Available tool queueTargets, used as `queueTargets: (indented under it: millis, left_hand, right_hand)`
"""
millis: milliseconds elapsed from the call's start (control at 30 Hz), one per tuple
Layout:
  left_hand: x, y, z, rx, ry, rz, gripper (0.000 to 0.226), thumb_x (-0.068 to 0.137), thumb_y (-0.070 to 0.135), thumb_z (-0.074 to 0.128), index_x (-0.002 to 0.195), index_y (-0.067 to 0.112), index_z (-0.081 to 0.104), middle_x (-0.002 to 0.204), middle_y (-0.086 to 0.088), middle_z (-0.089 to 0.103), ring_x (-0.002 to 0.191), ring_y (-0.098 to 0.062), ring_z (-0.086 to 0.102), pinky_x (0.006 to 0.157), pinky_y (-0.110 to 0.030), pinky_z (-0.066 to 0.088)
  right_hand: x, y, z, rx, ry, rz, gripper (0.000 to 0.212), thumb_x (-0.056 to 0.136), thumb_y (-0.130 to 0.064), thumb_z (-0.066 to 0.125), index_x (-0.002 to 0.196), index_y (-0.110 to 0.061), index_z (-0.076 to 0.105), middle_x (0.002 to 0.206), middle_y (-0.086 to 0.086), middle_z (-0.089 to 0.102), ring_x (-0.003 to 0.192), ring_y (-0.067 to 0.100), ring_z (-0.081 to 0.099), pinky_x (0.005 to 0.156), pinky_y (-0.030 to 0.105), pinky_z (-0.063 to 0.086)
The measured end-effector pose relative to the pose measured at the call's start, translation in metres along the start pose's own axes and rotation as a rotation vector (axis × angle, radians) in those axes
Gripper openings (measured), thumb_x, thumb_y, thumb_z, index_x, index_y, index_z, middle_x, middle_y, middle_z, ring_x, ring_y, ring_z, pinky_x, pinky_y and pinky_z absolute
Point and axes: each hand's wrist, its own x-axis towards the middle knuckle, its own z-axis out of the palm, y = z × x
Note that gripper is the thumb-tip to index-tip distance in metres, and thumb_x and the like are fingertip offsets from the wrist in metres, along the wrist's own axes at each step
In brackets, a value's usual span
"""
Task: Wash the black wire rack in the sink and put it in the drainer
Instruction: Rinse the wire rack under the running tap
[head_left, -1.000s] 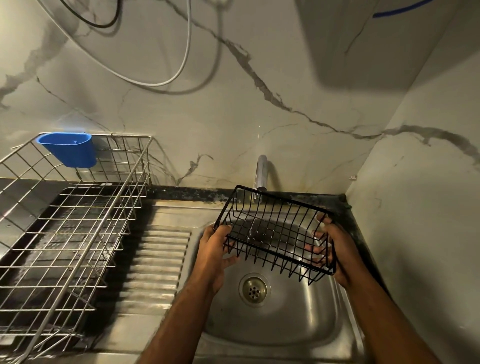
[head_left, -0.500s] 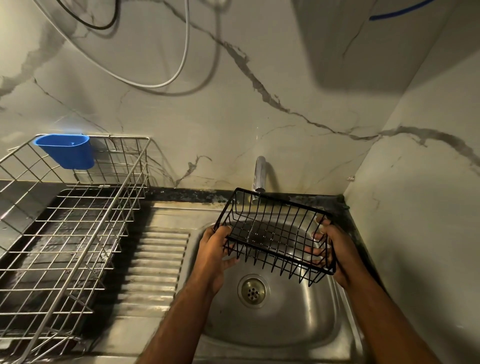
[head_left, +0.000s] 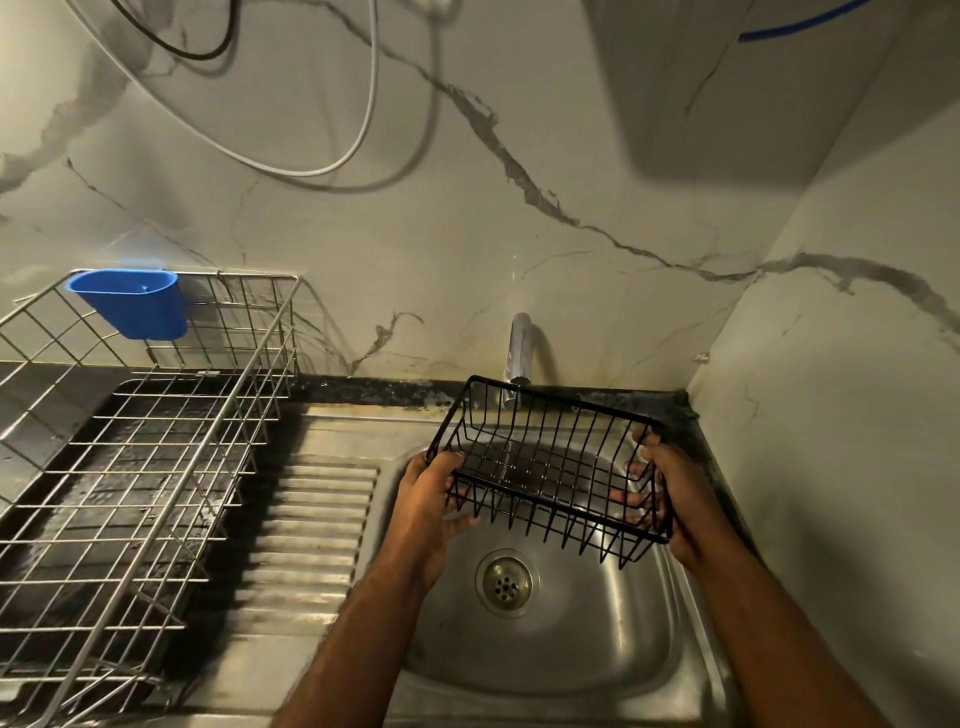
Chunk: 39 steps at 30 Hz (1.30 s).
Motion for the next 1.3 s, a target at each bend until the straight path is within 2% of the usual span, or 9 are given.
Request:
queueTargets:
  millis: [333,567,700,833,900,967,1067,1200,1300]
  left_hand:
    - [-0.004,-0.001,0.0,0.01,-0.036,-0.006,0.022,0.099,0.024,0.055,0.12,0.018,0.056,0.111,-0.013,0.059,0.1,-0.03,0.061,0.083,-0.053,0.056]
    - [-0.005,0.002,-0.009,0.051,-0.099,-0.048,0.033,0.099,0.048,0.054,0.113,0.021,0.065,0.086,-0.008,0.071,0.089,-0.029,0.066,0.079,-0.046,0.055]
    - [-0.008,0.003,-0.009,0.044,-0.107,-0.032,0.035,0.101,0.042,0.052,0.116,0.014,0.065,0.09,-0.012,0.074,0.085,-0.03,0.066,0.073,-0.044,0.054]
    - [-0.011,-0.001,-0.006,0.032,-0.015,0.009,0.026,0.099,0.031,0.055,0.117,0.013,0.054,0.095,-0.014,0.07,0.083,-0.03,0.065,0.073,-0.045,0.057]
    - [-0.012,-0.004,-0.005,0.031,0.009,0.022,0.025,0.098,0.029,0.055,0.117,0.012,0.053,0.092,-0.011,0.069,0.083,-0.029,0.065,0.071,-0.045,0.057]
    - [-0.013,-0.005,-0.004,0.027,0.011,0.034,0.024,0.099,0.029,0.055,0.116,0.012,0.054,0.093,-0.011,0.069,0.084,-0.029,0.066,0.072,-0.045,0.057]
    - [-0.013,-0.004,-0.004,0.034,-0.011,0.037,0.023,0.098,0.027,0.054,0.114,0.011,0.059,0.09,-0.01,0.072,0.084,-0.029,0.067,0.073,-0.045,0.058]
    - [-0.013,-0.001,-0.001,0.037,-0.045,0.024,0.021,0.096,0.025,0.055,0.109,0.011,0.065,0.09,-0.01,0.073,0.084,-0.028,0.066,0.073,-0.043,0.058]
    - [-0.013,-0.003,-0.002,0.04,-0.052,0.013,0.017,0.098,0.025,0.055,0.104,0.014,0.066,0.092,-0.01,0.072,0.087,-0.028,0.066,0.073,-0.043,0.058]
  right_hand:
    - [-0.006,0.0,-0.005,0.004,-0.027,-0.02,0.024,0.098,-0.041,0.05,0.116,-0.039,0.067,0.126,0.013,0.061,0.093,0.035,0.072,0.069,0.048,0.059]
    - [0.0,-0.006,-0.007,-0.046,-0.073,0.008,0.029,0.1,-0.041,0.049,0.125,-0.036,0.064,0.12,0.009,0.067,0.085,0.035,0.075,0.064,0.04,0.058]
    - [0.001,-0.003,-0.004,-0.006,-0.085,0.049,0.068,0.087,-0.077,0.041,0.137,-0.032,0.055,0.13,0.006,0.062,0.098,0.037,0.072,0.084,0.053,0.057]
    - [0.0,0.006,-0.005,0.045,-0.075,0.074,0.108,0.063,-0.097,0.043,0.147,-0.03,0.045,0.153,0.008,0.044,0.137,0.03,0.046,0.114,0.059,0.032]
    - [-0.007,0.004,-0.001,0.068,-0.116,0.052,0.099,0.069,-0.09,0.044,0.15,-0.032,0.041,0.154,0.002,0.043,0.137,0.021,0.045,0.112,0.05,0.037]
    - [-0.013,0.002,0.003,0.072,-0.12,0.029,0.078,0.082,-0.076,0.046,0.149,-0.037,0.04,0.149,-0.004,0.047,0.119,0.016,0.055,0.095,0.043,0.048]
    - [-0.013,0.005,0.003,-0.038,-0.056,-0.001,0.052,0.098,-0.048,0.054,0.147,-0.044,0.039,0.15,-0.006,0.044,0.119,0.022,0.053,0.102,0.056,0.044]
    - [-0.003,0.01,-0.002,-0.046,0.009,-0.007,0.07,0.09,-0.002,0.056,0.146,-0.041,0.043,0.142,0.003,0.054,0.122,0.027,0.056,0.091,0.053,0.051]
    - [0.001,0.01,-0.003,-0.033,0.037,0.011,0.078,0.085,0.011,0.05,0.145,-0.04,0.045,0.144,0.002,0.054,0.127,0.023,0.054,0.094,0.051,0.049]
